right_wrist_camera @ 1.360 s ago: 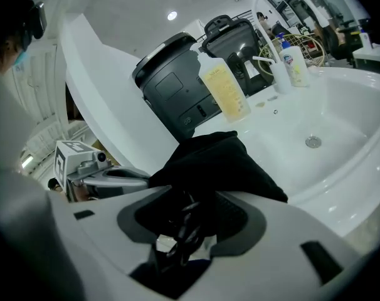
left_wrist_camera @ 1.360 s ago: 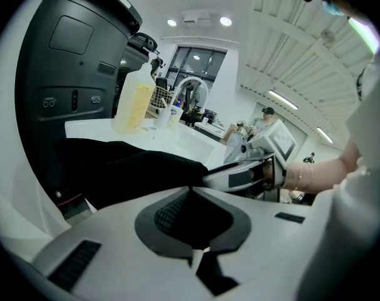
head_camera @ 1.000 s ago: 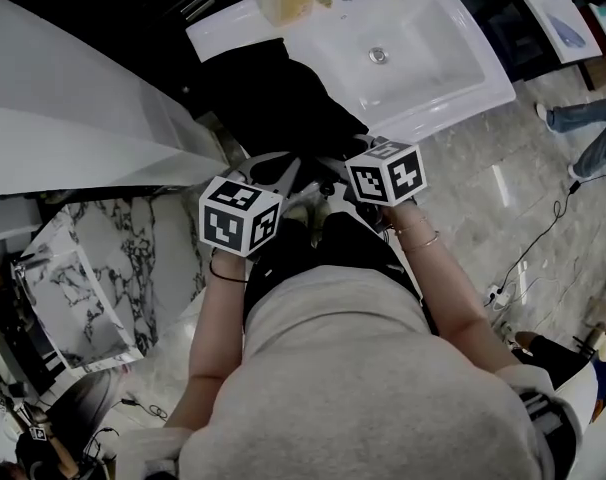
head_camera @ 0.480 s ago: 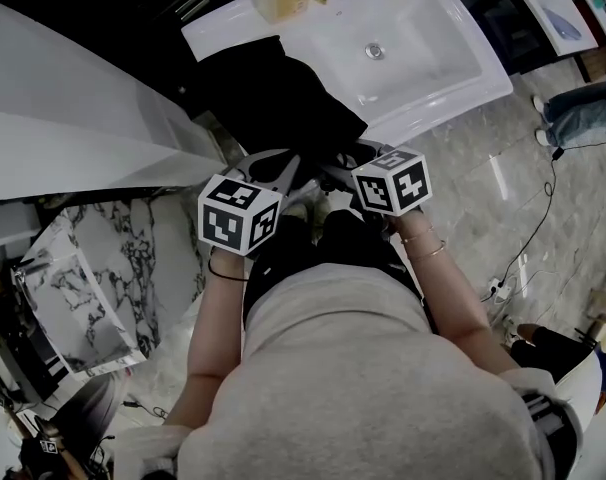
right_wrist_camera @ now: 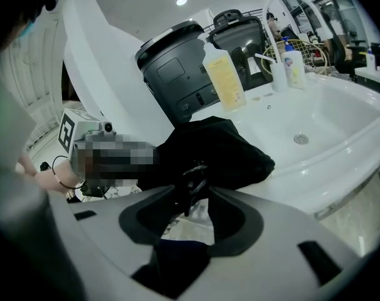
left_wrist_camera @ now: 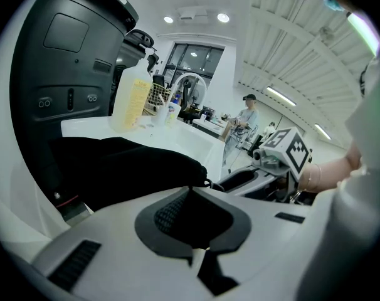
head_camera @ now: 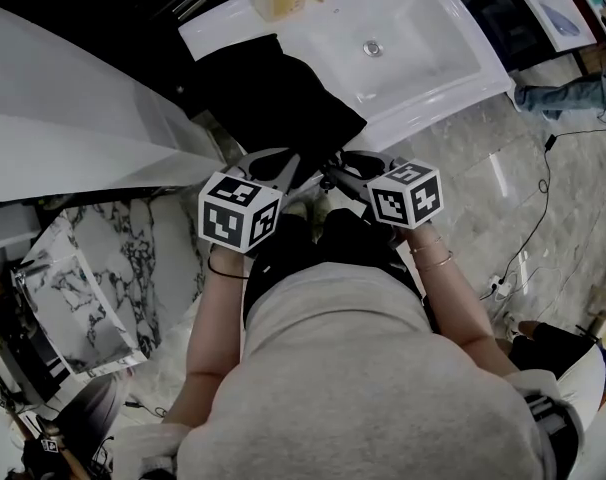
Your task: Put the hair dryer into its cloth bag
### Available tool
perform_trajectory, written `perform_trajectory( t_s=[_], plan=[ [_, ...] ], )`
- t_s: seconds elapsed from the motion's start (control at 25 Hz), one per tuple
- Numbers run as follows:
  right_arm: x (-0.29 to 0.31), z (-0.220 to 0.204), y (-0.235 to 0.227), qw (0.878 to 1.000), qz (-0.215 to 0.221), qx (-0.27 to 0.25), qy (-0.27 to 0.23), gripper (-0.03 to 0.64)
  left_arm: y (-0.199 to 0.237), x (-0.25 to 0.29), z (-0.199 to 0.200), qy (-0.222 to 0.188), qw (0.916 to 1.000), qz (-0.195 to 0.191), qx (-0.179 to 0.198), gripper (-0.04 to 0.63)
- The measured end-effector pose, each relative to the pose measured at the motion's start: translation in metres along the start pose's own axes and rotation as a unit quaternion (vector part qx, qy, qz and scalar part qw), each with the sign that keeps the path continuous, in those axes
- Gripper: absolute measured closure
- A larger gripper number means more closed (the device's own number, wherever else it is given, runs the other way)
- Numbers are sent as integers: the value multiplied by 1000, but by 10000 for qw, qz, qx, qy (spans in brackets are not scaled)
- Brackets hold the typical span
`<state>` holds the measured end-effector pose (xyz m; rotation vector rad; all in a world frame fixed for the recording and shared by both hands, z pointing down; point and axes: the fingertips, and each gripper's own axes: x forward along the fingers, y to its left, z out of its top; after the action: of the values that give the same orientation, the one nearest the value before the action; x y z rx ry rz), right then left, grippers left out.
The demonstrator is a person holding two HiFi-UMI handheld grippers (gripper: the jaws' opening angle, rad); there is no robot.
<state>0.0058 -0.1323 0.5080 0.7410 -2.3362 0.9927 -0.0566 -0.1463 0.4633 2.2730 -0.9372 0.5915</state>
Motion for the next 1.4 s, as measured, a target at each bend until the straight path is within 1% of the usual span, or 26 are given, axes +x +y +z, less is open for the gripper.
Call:
perform_trajectory(
  t_s=[0.16,0.28,0.44,0.52,0.92,1.24,1.4],
  plan=[
    [1,-3,-1,9995,127,304,19,481,0,2,-2,53,10000,26,-17,580],
    [2,-4,4,9985,293,465,83,528,0,2,-2,70,10000,47,-25,580],
    [4,-4,7,9960,490,739,116,549,-1,2,-3,62,9999,79,-60,580],
    [5,-2,8,9955,499,803,88,560,-1,1,-2,42,9999,93,-77,580],
    [12,17,12,9975,486,522,-5,563,1,-2,4,-95,9998,165,-105,580],
    [23,36,21,9976,651,240,-16,552,-5,-4,16,-158,9996,197,143,580],
    [29,39,24,9975,690,155,26,549,-8,-5,15,-141,9996,195,176,580]
  ],
)
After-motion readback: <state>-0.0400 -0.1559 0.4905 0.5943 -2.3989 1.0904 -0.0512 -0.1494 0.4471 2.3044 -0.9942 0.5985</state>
